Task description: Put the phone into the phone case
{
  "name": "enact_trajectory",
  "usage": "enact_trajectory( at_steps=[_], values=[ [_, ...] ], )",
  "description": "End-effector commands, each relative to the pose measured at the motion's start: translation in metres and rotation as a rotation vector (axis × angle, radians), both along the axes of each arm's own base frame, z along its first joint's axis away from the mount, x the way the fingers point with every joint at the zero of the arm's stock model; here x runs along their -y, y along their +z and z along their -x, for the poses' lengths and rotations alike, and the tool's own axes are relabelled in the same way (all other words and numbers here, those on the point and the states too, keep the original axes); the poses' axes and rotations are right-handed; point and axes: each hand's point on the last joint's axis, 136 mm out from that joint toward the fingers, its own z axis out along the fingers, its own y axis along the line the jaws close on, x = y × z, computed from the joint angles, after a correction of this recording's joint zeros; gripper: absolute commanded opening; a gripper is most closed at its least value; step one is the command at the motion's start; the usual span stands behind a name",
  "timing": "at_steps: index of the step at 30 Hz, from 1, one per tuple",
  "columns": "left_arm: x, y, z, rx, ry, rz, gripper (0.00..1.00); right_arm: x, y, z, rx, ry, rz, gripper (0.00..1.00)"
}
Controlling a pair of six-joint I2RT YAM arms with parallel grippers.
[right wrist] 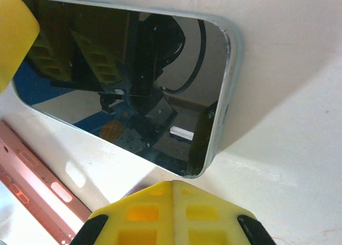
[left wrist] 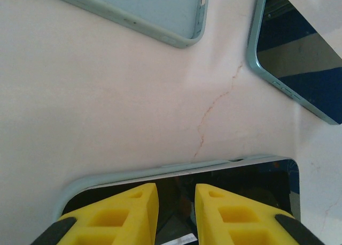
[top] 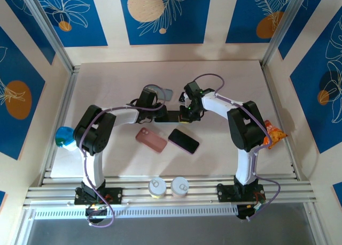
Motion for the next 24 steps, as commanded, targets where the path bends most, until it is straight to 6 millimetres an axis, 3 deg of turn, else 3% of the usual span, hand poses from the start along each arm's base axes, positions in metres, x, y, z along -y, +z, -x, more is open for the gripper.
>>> enact_trajectory(
  at_steps=[1, 14, 24],
  values=[
    [-0.012, -0.015, 0.014, -0.079, 0.015, -0.059, 0.26, 0.003, 0.001, -0.002, -0.009, 0.012, 0.014, 0.0],
    [-0.014, -0.026, 0.022, -0.108, 0.007, -0.068, 0.26, 0.003, -0.036, 0.009, -0.079, 0.055, 0.089, 0.0],
    [-0.022, -0.037, 0.031, -0.131, 0.016, -0.093, 0.26, 0.003, -0.063, 0.038, -0.133, 0.171, 0.24, 0.0]
  ],
)
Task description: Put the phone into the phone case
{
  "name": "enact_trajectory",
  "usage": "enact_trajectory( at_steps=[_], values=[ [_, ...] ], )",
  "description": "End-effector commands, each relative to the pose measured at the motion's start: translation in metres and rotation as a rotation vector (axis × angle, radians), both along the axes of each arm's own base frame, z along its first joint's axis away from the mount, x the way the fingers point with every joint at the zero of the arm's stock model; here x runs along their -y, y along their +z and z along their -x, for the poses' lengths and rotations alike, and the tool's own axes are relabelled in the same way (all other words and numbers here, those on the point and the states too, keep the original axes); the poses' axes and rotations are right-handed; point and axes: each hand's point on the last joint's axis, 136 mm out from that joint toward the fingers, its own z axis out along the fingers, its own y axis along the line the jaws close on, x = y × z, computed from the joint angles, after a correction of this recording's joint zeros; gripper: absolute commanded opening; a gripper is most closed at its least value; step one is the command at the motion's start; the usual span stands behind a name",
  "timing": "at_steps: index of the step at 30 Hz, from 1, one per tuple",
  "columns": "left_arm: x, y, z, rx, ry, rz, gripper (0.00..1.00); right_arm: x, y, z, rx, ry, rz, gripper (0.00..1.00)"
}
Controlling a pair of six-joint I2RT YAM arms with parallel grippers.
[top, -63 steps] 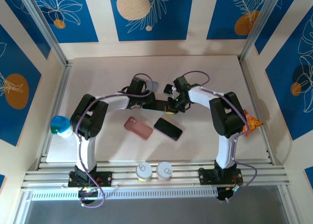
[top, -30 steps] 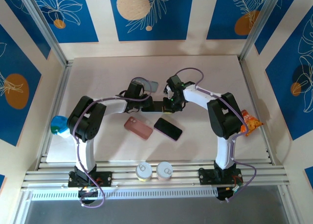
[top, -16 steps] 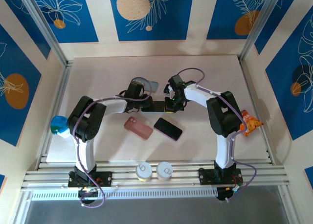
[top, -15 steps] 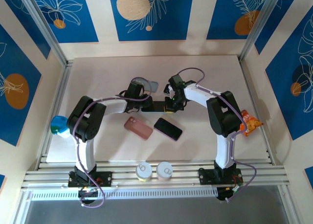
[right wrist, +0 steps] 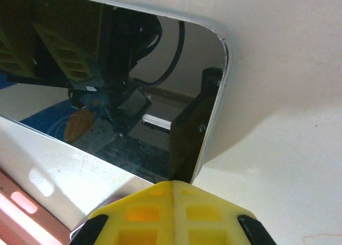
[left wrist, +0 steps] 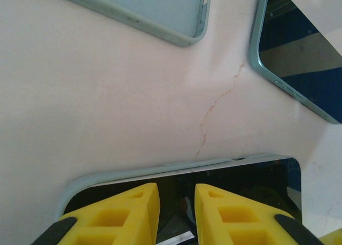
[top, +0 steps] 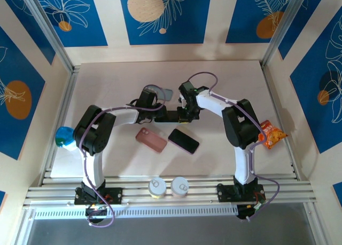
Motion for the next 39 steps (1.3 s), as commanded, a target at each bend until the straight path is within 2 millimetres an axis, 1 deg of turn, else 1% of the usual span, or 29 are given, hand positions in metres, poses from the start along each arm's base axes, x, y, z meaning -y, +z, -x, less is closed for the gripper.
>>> enact_trajectory(
  at_steps=[1, 4, 14, 18, 21, 25, 27, 29, 31, 37, 39],
  values=[
    [-0.021, -0.036, 0.03, -0.131, 0.013, -0.091, 0.25, 0.002, -0.051, 0.039, -0.142, 0.076, 0.098, 0.0],
    [-0.025, -0.042, 0.035, -0.143, 0.02, -0.098, 0.25, 0.0, -0.058, 0.045, -0.16, 0.085, 0.102, 0.0],
    [-0.028, -0.048, 0.04, -0.156, 0.028, -0.103, 0.25, -0.005, -0.072, 0.067, -0.22, 0.103, 0.093, 0.0],
    [-0.029, -0.048, 0.04, -0.156, 0.032, -0.106, 0.25, -0.008, -0.074, 0.072, -0.235, 0.097, 0.078, 0.0],
    [-0.027, -0.048, 0.038, -0.154, 0.031, -0.104, 0.25, -0.009, -0.069, 0.073, -0.236, 0.084, 0.064, 0.0],
    [-0.024, -0.047, 0.032, -0.151, 0.025, -0.107, 0.24, -0.015, -0.054, 0.069, -0.222, 0.023, -0.002, 0.0],
    [-0.021, -0.043, 0.027, -0.143, 0.023, -0.107, 0.24, -0.018, -0.044, 0.064, -0.215, -0.01, -0.042, 0.0],
    [-0.018, -0.035, 0.022, -0.13, 0.02, -0.102, 0.24, -0.021, -0.031, 0.058, -0.207, -0.042, -0.091, 0.0],
    [-0.015, -0.023, 0.016, -0.108, 0.012, -0.094, 0.25, -0.023, -0.014, 0.048, -0.183, -0.067, -0.136, 0.0],
    [-0.009, 0.015, 0.0, -0.046, 0.019, -0.044, 0.25, -0.022, 0.049, 0.011, -0.058, -0.084, -0.221, 0.0],
    [-0.011, 0.025, -0.002, -0.034, 0.029, -0.026, 0.25, -0.02, 0.063, 0.001, -0.026, -0.083, -0.237, 0.0]
  ],
)
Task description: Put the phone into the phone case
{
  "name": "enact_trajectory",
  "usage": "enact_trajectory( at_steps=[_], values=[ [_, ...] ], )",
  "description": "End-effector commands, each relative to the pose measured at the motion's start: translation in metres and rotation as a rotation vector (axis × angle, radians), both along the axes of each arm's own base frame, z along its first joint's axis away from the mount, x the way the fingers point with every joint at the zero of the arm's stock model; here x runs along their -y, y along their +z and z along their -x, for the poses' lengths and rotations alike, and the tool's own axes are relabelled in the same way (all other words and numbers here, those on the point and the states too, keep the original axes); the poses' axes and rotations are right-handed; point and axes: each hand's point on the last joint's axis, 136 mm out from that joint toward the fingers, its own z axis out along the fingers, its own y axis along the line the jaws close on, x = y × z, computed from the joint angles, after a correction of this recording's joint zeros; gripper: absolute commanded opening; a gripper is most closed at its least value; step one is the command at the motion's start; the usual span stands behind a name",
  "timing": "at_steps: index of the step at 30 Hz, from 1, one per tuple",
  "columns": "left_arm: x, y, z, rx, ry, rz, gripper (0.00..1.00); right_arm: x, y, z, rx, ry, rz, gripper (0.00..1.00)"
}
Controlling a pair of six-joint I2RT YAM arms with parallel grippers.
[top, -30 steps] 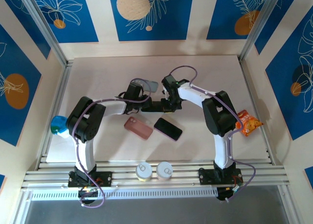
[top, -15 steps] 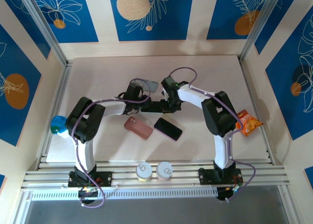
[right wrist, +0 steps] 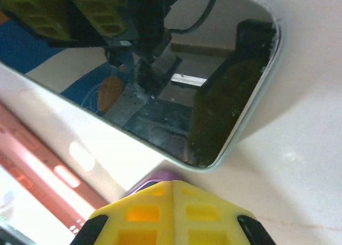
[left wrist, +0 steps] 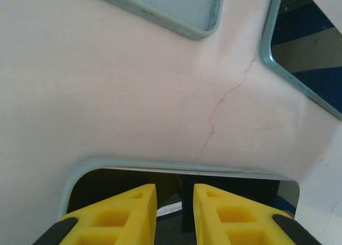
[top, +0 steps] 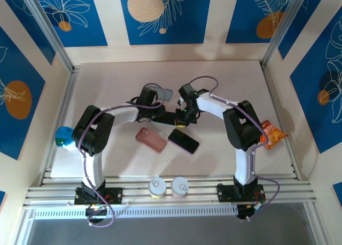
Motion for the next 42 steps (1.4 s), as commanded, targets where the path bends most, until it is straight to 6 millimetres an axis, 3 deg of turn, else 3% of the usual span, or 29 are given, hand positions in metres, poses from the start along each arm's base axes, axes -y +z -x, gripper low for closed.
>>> enact_trajectory(
  at_steps=[1, 7, 16, 27, 42],
  values=[
    [-0.005, 0.024, -0.004, 0.015, 0.016, 0.022, 0.25, -0.001, 0.053, -0.02, 0.077, -0.012, -0.088, 0.0],
    [-0.011, 0.039, 0.001, 0.028, 0.027, 0.044, 0.25, 0.013, 0.056, -0.046, 0.132, -0.017, -0.073, 0.0],
    [-0.019, 0.026, 0.019, -0.017, 0.052, 0.054, 0.25, 0.018, 0.031, -0.064, 0.126, 0.028, -0.002, 0.0],
    [-0.022, -0.001, 0.032, -0.077, 0.056, 0.042, 0.26, 0.02, -0.001, -0.059, 0.07, 0.045, 0.044, 0.0],
    [-0.024, -0.016, 0.034, -0.098, 0.068, 0.039, 0.25, 0.023, -0.044, -0.039, 0.01, 0.119, 0.206, 0.0]
  ],
)
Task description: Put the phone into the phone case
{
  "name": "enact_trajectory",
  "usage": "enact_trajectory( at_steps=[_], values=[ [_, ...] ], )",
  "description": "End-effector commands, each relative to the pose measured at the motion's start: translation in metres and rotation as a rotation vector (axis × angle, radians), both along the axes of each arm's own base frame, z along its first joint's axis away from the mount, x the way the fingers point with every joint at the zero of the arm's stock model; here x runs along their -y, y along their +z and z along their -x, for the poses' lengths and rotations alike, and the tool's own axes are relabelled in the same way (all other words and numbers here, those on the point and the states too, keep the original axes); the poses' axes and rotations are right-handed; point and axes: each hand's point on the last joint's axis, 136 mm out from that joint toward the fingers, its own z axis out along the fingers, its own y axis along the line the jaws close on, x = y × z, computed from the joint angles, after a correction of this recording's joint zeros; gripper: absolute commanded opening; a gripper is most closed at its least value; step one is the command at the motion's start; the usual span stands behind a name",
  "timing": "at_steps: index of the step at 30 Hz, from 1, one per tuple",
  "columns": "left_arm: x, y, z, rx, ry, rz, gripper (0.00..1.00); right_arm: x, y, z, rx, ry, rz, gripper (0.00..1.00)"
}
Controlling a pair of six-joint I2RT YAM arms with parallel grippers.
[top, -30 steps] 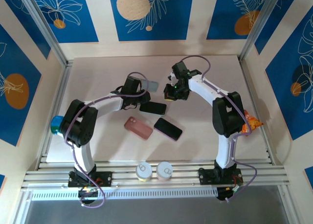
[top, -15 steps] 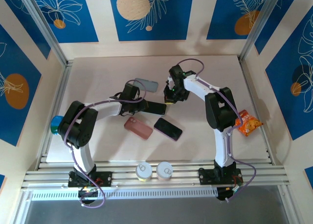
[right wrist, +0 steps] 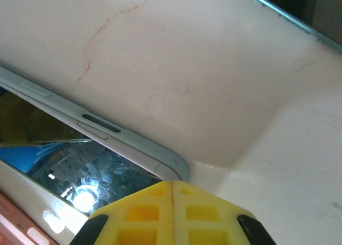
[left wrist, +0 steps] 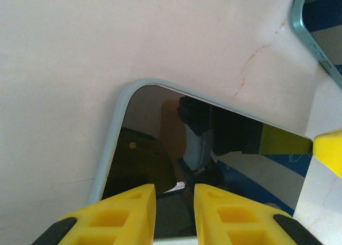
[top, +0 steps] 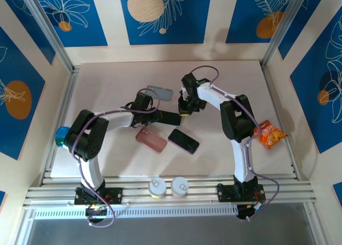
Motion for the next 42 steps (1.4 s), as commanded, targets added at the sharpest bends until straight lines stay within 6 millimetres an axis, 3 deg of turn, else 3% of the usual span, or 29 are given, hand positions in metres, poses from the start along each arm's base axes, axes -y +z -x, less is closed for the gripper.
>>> enact_trajectory(
  at_steps=[1, 16, 29, 36, 42],
  values=[
    [-0.001, -0.012, 0.004, -0.028, 0.007, 0.004, 0.25, 0.002, -0.036, 0.026, -0.085, 0.066, 0.115, 0.0],
    [-0.002, -0.017, 0.004, -0.03, 0.011, 0.006, 0.25, -0.015, -0.07, 0.075, -0.186, 0.134, 0.156, 0.0],
    [-0.003, -0.024, 0.007, -0.041, 0.015, 0.006, 0.25, -0.012, -0.101, 0.119, -0.297, 0.109, 0.163, 0.0],
    [-0.001, -0.024, -0.004, -0.039, 0.007, -0.012, 0.25, -0.024, -0.083, 0.097, -0.28, 0.01, 0.041, 0.0],
    [-0.003, -0.021, -0.033, -0.028, 0.033, -0.02, 0.25, -0.049, -0.055, 0.065, -0.239, -0.048, -0.135, 0.0]
  ],
)
